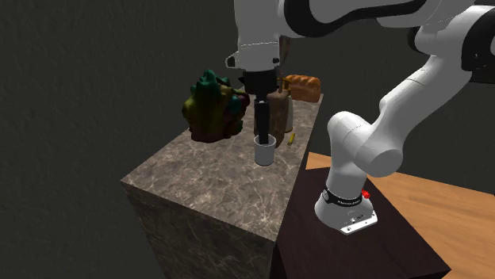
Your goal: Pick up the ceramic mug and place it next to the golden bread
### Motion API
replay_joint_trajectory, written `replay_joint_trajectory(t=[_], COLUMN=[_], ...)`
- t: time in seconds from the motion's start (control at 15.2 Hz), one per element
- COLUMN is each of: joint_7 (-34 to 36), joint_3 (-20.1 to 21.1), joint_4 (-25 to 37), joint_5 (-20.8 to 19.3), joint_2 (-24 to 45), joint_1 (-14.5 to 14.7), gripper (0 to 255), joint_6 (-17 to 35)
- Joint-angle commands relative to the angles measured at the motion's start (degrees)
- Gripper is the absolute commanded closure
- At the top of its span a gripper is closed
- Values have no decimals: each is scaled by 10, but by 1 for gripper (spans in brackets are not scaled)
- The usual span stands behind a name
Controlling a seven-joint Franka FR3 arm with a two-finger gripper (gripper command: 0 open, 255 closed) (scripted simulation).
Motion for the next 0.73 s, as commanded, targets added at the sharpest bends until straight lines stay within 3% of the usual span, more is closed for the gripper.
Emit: replay_joint_trajectory(t=[0.0, 0.66], joint_7=[0, -103], joint_3=[0, -61], joint_4=[0, -149], joint_5=[0, -126], joint_2=[0, -55], joint_1=[0, -58], gripper=[0, 0], joint_6=[0, 98])
